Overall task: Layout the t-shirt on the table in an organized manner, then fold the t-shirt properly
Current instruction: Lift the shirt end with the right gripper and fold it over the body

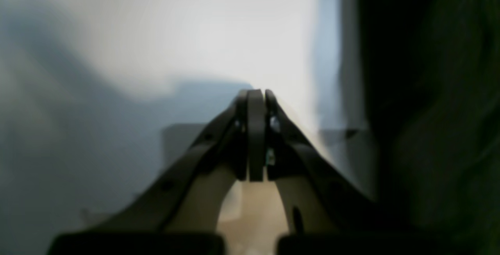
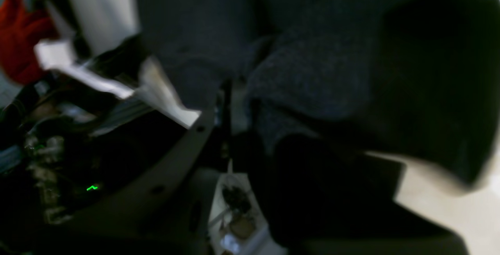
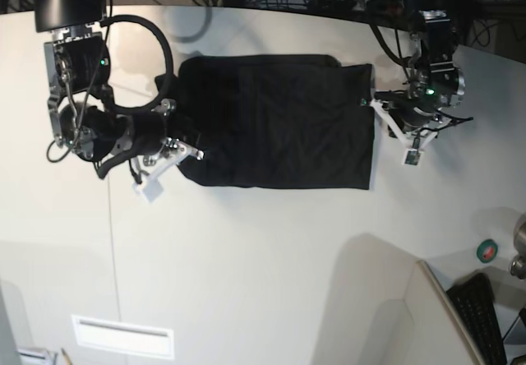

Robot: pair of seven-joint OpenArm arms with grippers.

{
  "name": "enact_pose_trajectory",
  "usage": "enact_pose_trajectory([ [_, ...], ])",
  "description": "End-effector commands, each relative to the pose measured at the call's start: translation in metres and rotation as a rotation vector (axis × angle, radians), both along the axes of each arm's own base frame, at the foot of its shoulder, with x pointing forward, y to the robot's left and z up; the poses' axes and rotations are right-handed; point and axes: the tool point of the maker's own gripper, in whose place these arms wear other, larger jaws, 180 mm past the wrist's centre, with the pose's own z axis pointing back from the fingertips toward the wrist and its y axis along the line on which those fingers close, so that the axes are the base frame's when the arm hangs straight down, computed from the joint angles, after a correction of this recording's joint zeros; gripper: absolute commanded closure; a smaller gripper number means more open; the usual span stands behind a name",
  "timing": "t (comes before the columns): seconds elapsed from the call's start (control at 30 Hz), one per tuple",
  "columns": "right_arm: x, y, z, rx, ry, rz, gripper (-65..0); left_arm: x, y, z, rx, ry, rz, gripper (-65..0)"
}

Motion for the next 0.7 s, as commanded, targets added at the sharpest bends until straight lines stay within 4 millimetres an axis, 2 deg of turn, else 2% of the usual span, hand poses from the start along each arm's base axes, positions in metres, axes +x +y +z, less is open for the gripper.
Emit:
enact_pose_trajectory([
  [0.0, 0.012, 0.005, 0.016, 0.027, -0.038, -0.004, 0.0, -0.011, -0.021, -0.008, -0.031, 0.052, -0.059, 0.0],
  [0.17, 0.013, 0.032, 0.028, 0.090, -0.032, 0.025, 0.0, -0.012, -0.050, -0.005, -0.033, 0.044, -0.150, 0.0],
  [0.27, 0.008, 0.059, 0.036, 0.093, -0.062, 0.117, 0.0, -0.013, -0.059, -0.004, -0.036, 0.043, -0.177, 0.0],
  [0.4, 0.010, 0.089, 0.042, 0.082, -0.131, 0.194, 0.0, -0.013, -0.061, -0.004, -0.037, 0.044, -0.183, 0.0],
  [0.6, 0.008, 0.117, 0.025, 0.034, -0.082, 0.222, 0.0, -0.013, -0.060, -0.005, -0.035, 0.045, -0.182, 0.0],
  [0.67, 0.004, 0.132, 0.029, 0.041, -0.090, 0.255, 0.0, -0.016, -0.058, -0.006, -0.035, 0.051, -0.177, 0.0],
])
